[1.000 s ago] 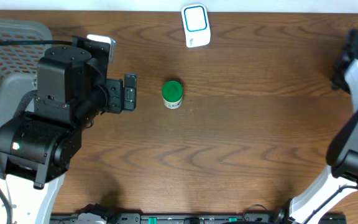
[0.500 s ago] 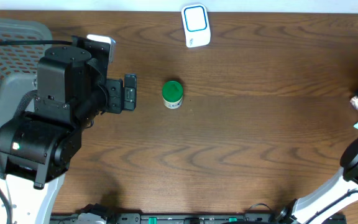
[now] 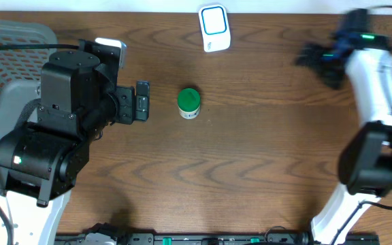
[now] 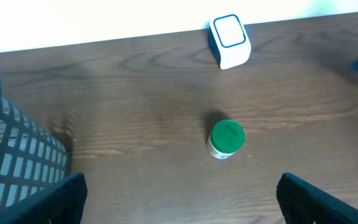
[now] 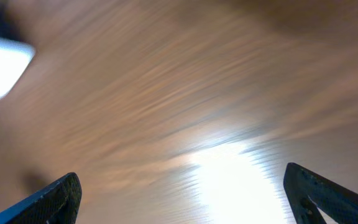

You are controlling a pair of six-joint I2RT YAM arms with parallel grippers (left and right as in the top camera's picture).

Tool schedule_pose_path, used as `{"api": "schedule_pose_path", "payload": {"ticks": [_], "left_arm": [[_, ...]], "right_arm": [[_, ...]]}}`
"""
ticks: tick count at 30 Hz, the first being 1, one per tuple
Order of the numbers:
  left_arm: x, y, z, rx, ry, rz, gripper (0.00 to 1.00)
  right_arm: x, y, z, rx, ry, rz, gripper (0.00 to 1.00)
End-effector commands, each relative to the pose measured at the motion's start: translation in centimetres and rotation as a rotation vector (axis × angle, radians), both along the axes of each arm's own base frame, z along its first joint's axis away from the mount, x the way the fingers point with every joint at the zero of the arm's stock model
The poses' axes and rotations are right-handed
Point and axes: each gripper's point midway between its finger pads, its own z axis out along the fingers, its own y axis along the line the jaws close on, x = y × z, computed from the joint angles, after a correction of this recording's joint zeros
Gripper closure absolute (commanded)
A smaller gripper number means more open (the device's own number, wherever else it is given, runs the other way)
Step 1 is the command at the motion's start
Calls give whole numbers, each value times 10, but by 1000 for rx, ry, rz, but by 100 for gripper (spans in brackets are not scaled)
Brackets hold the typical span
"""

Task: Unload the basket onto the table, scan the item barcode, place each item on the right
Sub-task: 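Reach the right gripper down to the green-lidded jar and grasp it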

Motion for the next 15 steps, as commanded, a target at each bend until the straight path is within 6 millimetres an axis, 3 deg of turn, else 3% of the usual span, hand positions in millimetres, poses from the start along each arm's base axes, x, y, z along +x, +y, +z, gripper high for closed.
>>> {"api": "schedule_pose_path", "payload": {"ticks": [1, 5, 7, 11, 15], "left_arm": [[1, 4, -1, 5, 2, 17, 2], [1, 3, -1, 5, 2, 17, 2], [1, 4, -1, 5, 2, 18, 2], [1, 4, -1, 5, 2, 17, 2], [1, 4, -1, 5, 2, 17, 2]], "right_arm": [[-7, 87, 8, 37, -13, 144, 1], [-26, 169, 12, 58, -33, 312, 1], [-37, 198, 11, 63, -26, 343, 1], [-56, 240, 12, 77, -20, 371, 1], [-62, 258, 12, 16, -50, 355, 1]]}}
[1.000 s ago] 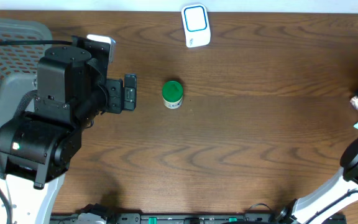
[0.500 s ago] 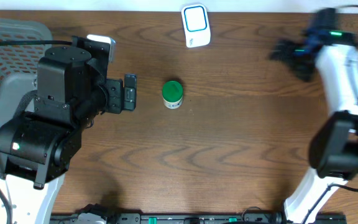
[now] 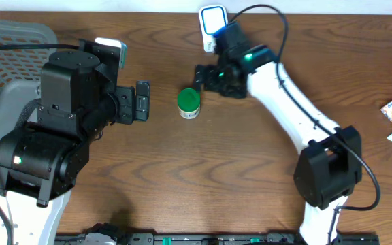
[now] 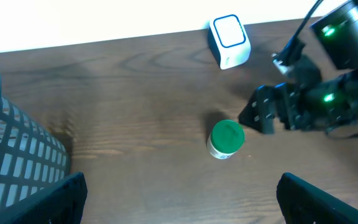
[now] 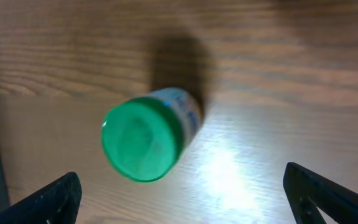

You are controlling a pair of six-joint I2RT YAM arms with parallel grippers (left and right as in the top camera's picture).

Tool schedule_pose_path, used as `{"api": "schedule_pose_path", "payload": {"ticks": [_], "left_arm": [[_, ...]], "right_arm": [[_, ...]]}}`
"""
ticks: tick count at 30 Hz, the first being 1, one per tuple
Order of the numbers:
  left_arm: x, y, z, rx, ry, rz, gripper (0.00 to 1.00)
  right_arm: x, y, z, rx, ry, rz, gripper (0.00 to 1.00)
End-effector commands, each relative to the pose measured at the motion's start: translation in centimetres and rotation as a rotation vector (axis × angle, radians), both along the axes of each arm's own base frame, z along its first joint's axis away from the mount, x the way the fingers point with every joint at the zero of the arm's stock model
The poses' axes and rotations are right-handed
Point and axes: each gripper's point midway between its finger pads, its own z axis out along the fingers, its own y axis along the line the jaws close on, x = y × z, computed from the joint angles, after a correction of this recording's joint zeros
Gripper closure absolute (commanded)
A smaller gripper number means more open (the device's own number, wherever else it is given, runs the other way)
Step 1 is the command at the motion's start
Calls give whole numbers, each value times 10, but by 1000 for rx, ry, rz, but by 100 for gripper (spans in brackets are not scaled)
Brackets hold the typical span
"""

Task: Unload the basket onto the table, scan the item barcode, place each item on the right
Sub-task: 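Reach the right gripper down to the green-lidded jar and grasp it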

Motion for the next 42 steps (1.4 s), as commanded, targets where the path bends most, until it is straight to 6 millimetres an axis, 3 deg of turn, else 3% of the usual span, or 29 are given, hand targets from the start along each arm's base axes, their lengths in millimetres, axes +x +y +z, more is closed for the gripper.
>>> {"api": "schedule_pose_path", "payload": {"ticks": [1, 3, 10, 19, 37, 39, 42], "left_arm": [[1, 3, -1, 5, 2, 17, 2], [1, 4, -1, 5, 2, 17, 2], [1, 3, -1, 5, 1, 17, 3], [1, 4, -1, 5, 2, 17, 2], [1, 4, -1, 5, 2, 17, 2], [1, 4, -1, 5, 2, 17, 2], [1, 4, -1, 5, 2, 17, 2]], "right_arm": [[0, 10, 7, -31, -41, -60, 1], [-3, 27, 9, -27, -61, -29, 1], [9, 50, -1, -87, -75, -25, 1], [13, 50, -35, -173, 34, -52, 1], [-6, 52, -97, -218, 193, -66, 1], [-6, 52, -101, -223, 200, -66, 5], [-7, 51, -101, -227, 203, -67, 20]]}}
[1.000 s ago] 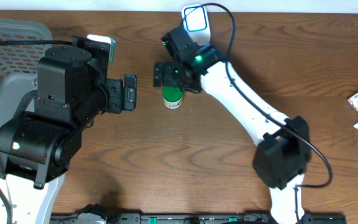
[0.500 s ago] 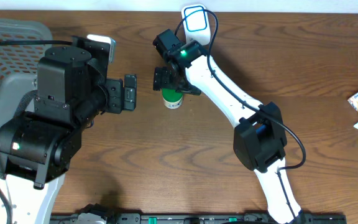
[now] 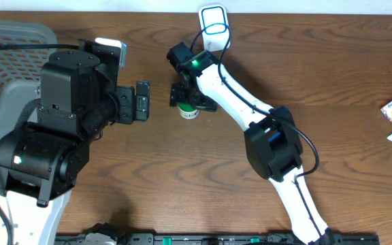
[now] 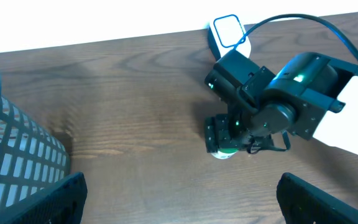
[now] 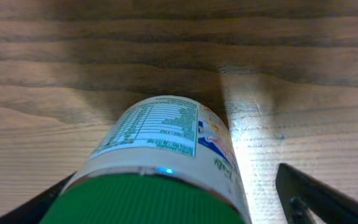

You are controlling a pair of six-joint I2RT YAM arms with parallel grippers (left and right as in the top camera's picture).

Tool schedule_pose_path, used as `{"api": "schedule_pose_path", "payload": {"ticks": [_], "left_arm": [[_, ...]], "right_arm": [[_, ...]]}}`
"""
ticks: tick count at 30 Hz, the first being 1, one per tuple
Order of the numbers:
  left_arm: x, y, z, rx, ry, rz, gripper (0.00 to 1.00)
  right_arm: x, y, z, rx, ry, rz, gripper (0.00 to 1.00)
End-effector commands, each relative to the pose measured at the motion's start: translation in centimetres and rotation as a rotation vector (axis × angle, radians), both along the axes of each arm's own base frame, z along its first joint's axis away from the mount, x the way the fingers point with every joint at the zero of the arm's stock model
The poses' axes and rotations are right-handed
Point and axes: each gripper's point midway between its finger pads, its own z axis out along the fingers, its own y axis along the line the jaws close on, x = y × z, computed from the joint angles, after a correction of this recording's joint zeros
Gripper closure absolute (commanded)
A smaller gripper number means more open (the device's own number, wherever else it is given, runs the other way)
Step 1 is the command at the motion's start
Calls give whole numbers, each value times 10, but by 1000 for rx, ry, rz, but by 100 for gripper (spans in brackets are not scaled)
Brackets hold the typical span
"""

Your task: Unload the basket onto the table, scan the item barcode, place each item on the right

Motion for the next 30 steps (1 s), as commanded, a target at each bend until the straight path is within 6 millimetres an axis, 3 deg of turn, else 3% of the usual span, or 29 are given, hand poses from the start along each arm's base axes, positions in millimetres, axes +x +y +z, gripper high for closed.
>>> {"api": "schedule_pose_path", "payload": {"ticks": [1, 4, 9, 12, 18, 23, 30], "left_arm": [[1, 4, -1, 5, 2, 18, 2], [1, 4, -1, 5, 2, 18, 2], [1, 4, -1, 5, 2, 18, 2], [1, 3, -1, 5, 2, 17, 2], [1, 4, -1, 5, 2, 18, 2], [1, 4, -1, 5, 2, 18, 2], [1, 4, -1, 5, 2, 18, 2]], "right_arm": [[-1, 4, -1, -2, 0, -1, 27], [-1, 4, -1, -3, 0, 0, 36], [-1, -14, 1, -34, 23, 13, 40], [2, -39, 3, -78, 47, 11, 38], [9, -113, 5, -235, 103, -21, 39], [13, -160, 7, -265, 164, 47, 39], [21, -184, 7, -254, 172, 226, 40]]}}
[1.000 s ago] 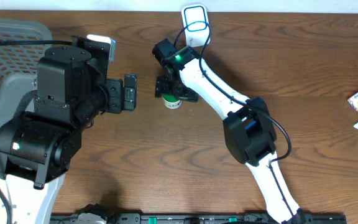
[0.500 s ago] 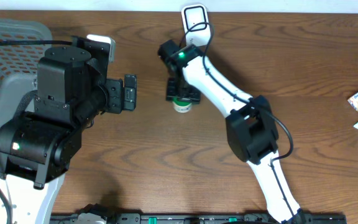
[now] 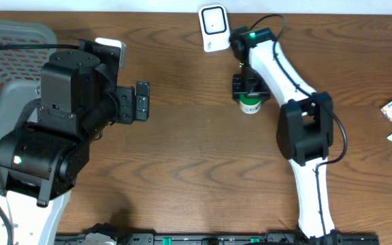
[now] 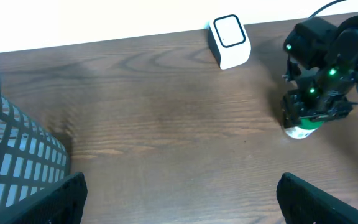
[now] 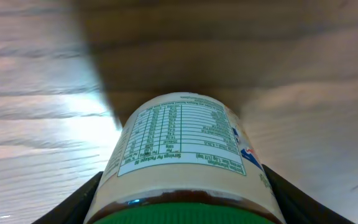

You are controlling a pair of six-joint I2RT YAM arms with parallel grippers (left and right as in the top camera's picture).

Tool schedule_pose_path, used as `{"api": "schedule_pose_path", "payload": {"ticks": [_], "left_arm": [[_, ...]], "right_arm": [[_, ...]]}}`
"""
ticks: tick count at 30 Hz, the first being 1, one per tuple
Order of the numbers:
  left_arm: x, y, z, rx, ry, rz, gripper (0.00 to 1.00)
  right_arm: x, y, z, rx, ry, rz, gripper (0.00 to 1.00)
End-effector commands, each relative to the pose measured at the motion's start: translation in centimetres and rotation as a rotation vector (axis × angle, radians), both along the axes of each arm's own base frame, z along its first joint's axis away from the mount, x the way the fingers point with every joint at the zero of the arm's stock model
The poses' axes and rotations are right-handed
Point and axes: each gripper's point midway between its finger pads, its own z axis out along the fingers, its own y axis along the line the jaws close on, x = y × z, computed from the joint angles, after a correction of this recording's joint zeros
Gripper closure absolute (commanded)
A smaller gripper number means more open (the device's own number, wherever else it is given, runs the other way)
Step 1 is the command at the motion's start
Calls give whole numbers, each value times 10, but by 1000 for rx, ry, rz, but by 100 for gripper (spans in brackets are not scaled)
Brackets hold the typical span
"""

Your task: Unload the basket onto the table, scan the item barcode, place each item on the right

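A green-capped bottle with a white label sits between the fingers of my right gripper, which is shut on it. It is right of and nearer than the white scanner at the table's far edge. In the right wrist view the bottle fills the frame, nutrition label up, over its shadow on the wood. Whether it touches the table cannot be told. The left wrist view shows the bottle under the right gripper and the scanner. My left gripper stands open at the left, holding nothing.
A grey mesh basket stands at the far left, and its wall shows in the left wrist view. Snack packets lie at the right edge of the table.
The bottle was left of the table's middle with my right gripper around it. Now the gripper is shut on it and both are further right, past the scanner. The left arm has not moved.
The bottle first stood alone mid-table while my right arm was at the far right. Then the open right gripper was just right of the bottle, then low around it. Now it holds the bottle to the right of the scanner.
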Motion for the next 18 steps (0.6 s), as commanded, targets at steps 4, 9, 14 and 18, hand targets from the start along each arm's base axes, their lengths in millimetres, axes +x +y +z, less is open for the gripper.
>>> {"api": "schedule_pose_path", "payload": {"ticks": [4, 9, 14, 18], "left_arm": [[1, 3, -1, 5, 1, 17, 2], [1, 3, -1, 5, 1, 17, 2], [1, 3, -1, 5, 1, 17, 2], [1, 3, -1, 5, 1, 18, 2]], "right_arm": [[1, -1, 5, 4, 6, 174, 20], [-2, 8, 5, 21, 12, 182, 9], [-10, 20, 10, 91, 32, 119, 3], [-7, 22, 13, 100, 15, 107, 1]]}}
